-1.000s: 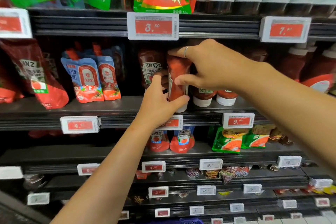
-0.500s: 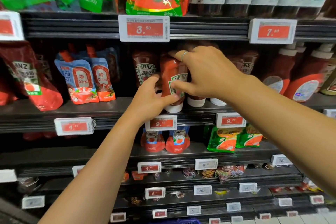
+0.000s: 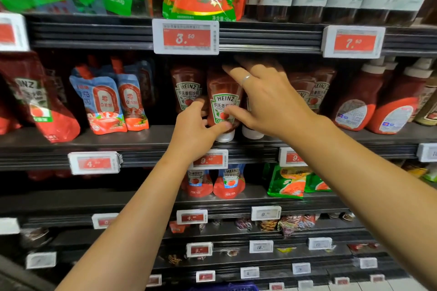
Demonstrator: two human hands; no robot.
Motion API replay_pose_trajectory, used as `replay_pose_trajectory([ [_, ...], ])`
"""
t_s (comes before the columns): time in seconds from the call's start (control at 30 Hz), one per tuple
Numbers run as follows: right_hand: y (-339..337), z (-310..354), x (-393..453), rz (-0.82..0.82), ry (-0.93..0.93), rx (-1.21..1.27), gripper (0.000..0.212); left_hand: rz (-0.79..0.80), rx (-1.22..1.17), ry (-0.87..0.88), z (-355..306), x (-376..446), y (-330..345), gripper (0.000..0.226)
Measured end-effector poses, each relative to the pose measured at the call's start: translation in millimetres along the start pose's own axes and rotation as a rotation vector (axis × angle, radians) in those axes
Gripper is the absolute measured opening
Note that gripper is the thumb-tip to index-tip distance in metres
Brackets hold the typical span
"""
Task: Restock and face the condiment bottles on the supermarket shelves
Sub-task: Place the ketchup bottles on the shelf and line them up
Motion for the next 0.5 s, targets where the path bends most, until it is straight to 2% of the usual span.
replay_pose_trajectory([
  [0.1,-6.4,-20.8,-33.6,-0.169,0.087,0.119,0.060,-0.072,0.115,0.040,-3.5,0.1,-3.7,0.059],
  [0.2,7.2,-69.5,-79.5,-0.284,0.416,0.288,0.046,-0.119,0.171,0.069,-5.3,-0.8,-5.7,0.067],
  [0.27,34.6,-102.0,-105.1,-0.208,0.682,0.417,0.055,-0.137,0.216,0.108,-8.0,-3.1,-5.5,0.065],
  [0.33,62.2,-118.3,-118.3,-0.086,0.821,0.561,0.065,-0.155,0.263,0.140,-11.2,-5.7,-5.8,0.060],
  [0.5,100.6,-111.1,-122.2,0.073,0.800,0.703,0.051,-0.189,0.255,0.122,-8.3,-8.6,-7.4,0.062],
])
Point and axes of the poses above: each hand's wrist, its own x-axis towards the middle knuckle, its own y-axis out of the palm, z = x × y, the point moved 8 cm from there along x, towards the middle knuckle, and after that the axes turned 15 degrees about -x, right-handed, at the moved point
